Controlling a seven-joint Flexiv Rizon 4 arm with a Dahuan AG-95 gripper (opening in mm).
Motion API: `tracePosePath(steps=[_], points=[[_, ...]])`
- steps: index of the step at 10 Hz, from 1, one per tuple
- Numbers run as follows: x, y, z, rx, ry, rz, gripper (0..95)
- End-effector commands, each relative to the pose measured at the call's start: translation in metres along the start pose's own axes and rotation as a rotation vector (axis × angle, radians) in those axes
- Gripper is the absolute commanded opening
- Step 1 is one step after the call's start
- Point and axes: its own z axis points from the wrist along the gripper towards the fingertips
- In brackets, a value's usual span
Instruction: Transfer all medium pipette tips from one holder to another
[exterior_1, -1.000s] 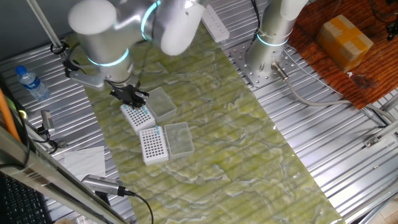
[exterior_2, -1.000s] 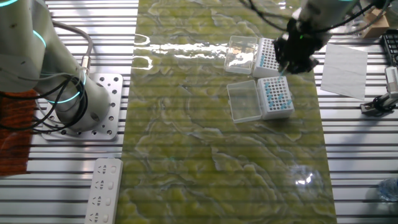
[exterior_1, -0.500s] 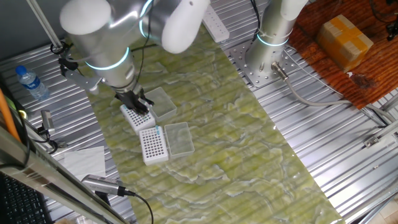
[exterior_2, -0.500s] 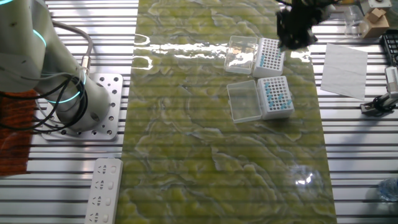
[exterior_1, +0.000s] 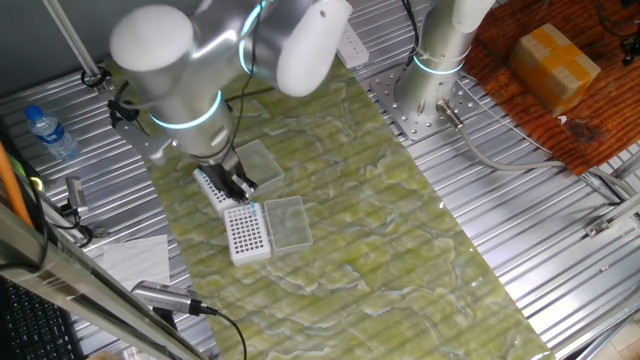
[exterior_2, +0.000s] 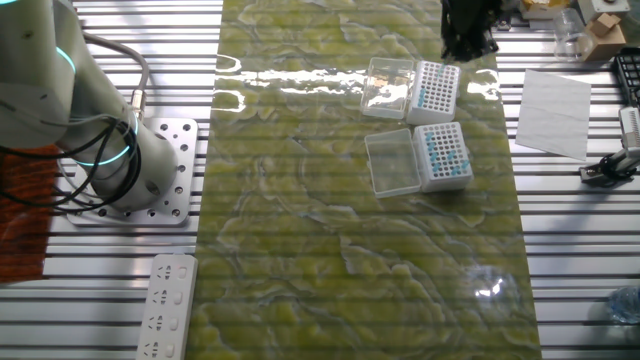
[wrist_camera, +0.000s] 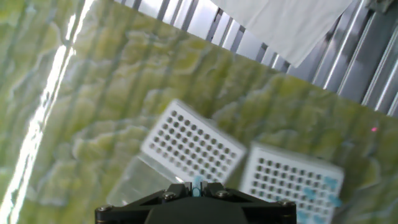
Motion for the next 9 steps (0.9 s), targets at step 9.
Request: tracePosePath(steps=[9], points=[[0.006,0.008,0.023,0.013,-0.022,0.008,0.0]])
